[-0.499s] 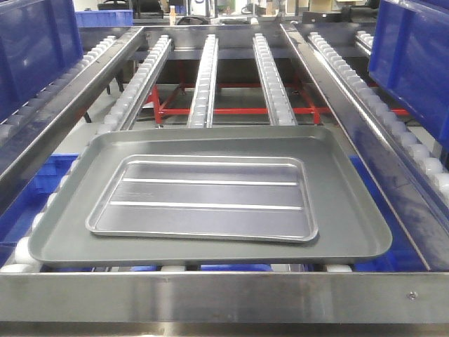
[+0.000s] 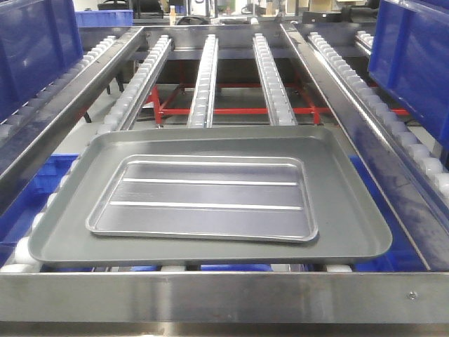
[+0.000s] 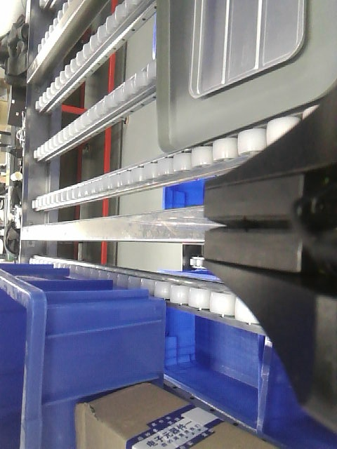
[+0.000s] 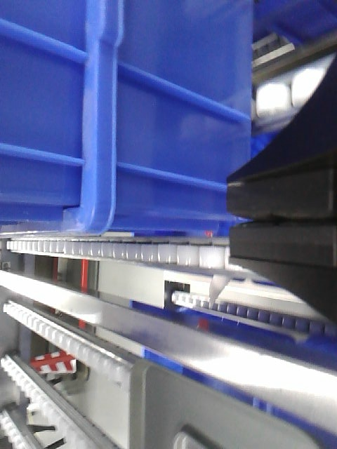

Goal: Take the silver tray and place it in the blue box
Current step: 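Move both grippers toward the top silver tray's side edges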

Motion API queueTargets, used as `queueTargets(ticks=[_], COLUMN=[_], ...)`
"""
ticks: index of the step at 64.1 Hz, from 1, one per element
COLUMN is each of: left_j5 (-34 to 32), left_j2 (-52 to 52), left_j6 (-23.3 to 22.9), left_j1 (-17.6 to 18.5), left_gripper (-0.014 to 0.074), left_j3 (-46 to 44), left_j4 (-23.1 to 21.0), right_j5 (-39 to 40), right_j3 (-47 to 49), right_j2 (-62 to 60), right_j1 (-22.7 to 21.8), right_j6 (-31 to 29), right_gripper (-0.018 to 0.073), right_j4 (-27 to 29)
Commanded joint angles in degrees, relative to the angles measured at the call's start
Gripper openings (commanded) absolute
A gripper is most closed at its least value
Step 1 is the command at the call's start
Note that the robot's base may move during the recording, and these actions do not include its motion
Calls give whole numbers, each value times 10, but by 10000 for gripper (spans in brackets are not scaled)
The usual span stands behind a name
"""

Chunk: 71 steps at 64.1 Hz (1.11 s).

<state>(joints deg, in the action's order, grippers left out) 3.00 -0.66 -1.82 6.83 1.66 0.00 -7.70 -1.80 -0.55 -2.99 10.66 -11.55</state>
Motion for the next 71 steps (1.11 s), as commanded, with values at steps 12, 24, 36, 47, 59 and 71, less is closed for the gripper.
queueTargets(ticks=[12,24,36,47,59,71], left_j5=[-67,-112,-22,151,205,213], left_j2=[-11,-11,20,132,277,389], left_j6=[-1,-1,-1,-1,44,163], left_j1=[0,-2,-2,-1,-1,-1], left_gripper=[-104,-104,-104,-104,-11,263], left_j3=[-1,-3,-116,-286,-384,-424], left_j4=[-5,-27,-35,-33,-76,-213], right_j5=[67,131,82,30,28,27], right_j3=[-1,7,102,216,297,357], right_j2=[-11,-11,10,123,263,396], right_j1=[-2,-2,-1,19,97,233], right_j6=[-10,1,9,9,9,8], right_gripper=[56,56,56,60,155,403], right_j4=[-20,6,56,56,55,53])
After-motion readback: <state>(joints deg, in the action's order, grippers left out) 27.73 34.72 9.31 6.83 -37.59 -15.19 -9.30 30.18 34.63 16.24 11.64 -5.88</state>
